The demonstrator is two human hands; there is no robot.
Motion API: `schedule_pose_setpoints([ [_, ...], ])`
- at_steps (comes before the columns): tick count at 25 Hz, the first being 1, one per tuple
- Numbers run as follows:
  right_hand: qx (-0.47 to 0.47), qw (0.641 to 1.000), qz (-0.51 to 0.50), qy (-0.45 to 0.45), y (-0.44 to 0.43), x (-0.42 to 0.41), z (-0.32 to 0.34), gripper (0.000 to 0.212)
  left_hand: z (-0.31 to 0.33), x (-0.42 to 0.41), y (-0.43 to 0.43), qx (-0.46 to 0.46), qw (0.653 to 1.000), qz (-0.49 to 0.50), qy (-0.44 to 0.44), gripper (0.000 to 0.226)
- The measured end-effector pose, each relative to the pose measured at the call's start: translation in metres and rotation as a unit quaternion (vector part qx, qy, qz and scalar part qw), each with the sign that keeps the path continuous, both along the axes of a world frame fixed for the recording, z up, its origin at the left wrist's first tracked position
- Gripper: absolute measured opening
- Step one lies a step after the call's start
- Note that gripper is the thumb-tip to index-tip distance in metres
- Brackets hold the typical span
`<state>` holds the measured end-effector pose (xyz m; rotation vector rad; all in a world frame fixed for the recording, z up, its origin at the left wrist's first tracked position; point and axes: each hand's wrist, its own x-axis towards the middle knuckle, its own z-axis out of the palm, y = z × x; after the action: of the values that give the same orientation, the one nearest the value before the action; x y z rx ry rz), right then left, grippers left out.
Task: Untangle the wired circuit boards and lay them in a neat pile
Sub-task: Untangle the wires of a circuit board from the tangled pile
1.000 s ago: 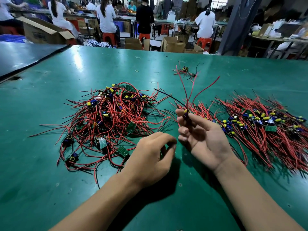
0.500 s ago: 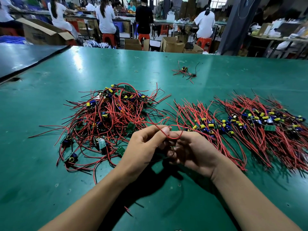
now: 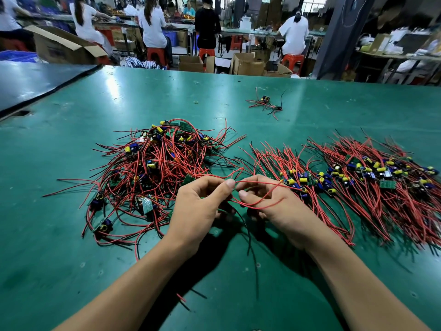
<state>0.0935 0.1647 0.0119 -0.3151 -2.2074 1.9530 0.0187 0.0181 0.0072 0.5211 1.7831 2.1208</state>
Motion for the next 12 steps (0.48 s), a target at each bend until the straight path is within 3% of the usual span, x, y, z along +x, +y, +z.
schedule_pose_setpoints([
  [3, 0.04, 0.998, 0.057, 0.001, 0.0022, 0.002, 0.0024, 0.028, 0.0009, -0.0017, -0.0008, 0.014, 0.999, -0.002, -0.046, 0.02],
  [8, -0.017, 0.998, -0.004, 0.052, -0.0005, -0.0017, 0.0027, 0.021, 0.0027, -0.0004, -0.0009, 0.018, 0.997, -0.03, -0.065, 0.028],
  [12, -0.071, 0.995, -0.006, 0.07, 0.0004, -0.0022, 0.0039, 0.023, 0.0058, -0.0029, -0.0011, 0.075, 0.985, -0.073, -0.138, 0.036],
])
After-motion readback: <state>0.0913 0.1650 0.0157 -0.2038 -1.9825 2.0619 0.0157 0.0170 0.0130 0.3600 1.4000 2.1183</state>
